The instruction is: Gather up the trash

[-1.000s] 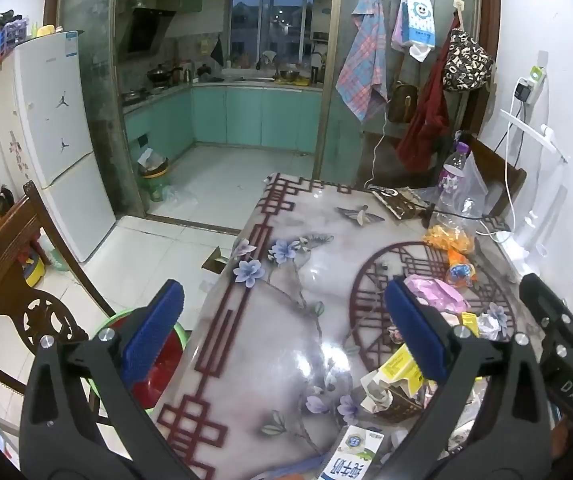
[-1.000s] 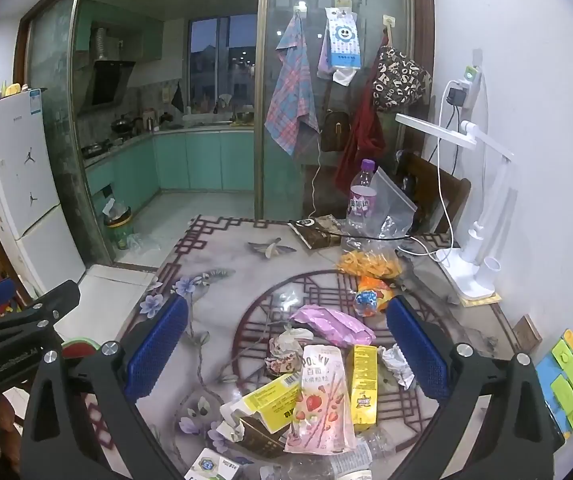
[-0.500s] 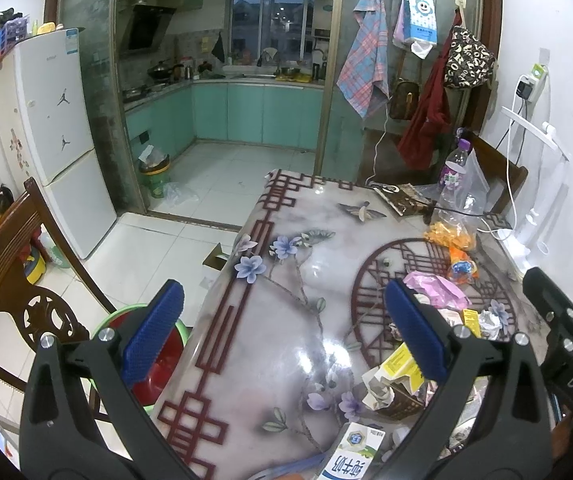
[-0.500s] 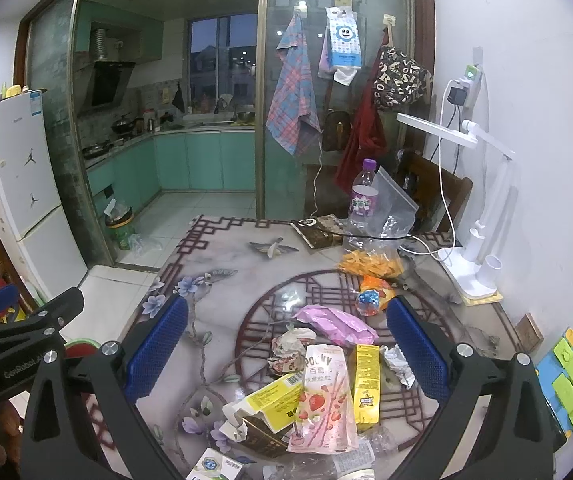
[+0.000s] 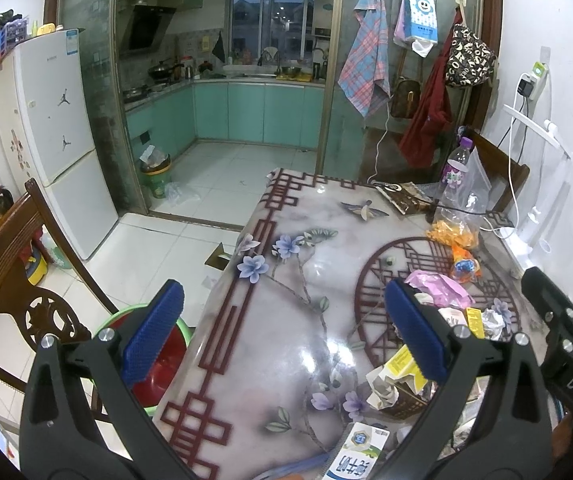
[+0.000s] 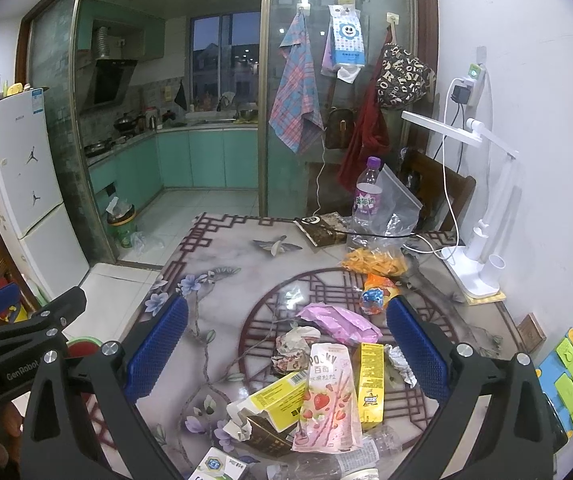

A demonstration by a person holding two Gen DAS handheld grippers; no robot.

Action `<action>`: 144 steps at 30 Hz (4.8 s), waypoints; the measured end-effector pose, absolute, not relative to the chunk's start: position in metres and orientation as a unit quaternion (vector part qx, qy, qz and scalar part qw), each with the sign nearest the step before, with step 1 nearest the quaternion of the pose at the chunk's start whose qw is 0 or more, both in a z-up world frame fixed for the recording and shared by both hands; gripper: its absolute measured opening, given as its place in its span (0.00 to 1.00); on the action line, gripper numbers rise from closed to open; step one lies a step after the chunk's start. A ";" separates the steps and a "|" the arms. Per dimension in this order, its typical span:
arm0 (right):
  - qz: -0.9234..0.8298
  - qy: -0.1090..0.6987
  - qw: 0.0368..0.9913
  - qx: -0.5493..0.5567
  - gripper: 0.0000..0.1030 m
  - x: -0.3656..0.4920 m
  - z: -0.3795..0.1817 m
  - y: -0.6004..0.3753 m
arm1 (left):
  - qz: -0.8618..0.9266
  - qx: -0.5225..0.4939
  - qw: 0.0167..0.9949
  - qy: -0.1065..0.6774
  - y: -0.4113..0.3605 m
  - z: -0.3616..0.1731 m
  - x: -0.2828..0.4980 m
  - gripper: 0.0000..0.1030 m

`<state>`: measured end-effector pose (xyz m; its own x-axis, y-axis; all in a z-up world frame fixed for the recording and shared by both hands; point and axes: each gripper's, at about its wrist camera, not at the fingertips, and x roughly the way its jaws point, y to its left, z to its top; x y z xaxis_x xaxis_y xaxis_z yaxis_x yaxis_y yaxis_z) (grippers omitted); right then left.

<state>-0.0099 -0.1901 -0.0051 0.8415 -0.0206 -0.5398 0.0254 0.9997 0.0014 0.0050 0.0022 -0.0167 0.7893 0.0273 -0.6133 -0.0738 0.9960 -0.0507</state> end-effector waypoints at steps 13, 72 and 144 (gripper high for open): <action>-0.012 0.280 0.960 0.004 0.93 -0.009 -0.005 -0.189 | 0.032 -0.035 0.945 0.324 0.008 -0.020 0.007 0.96; -0.003 0.445 0.895 0.031 0.93 0.004 -0.117 -0.278 | -0.214 0.072 0.777 0.588 -0.084 -0.213 -0.010 0.73; -0.051 0.485 0.871 0.048 0.04 0.059 -0.118 -0.157 | -0.118 -0.042 0.882 0.455 0.160 -0.115 0.030 0.49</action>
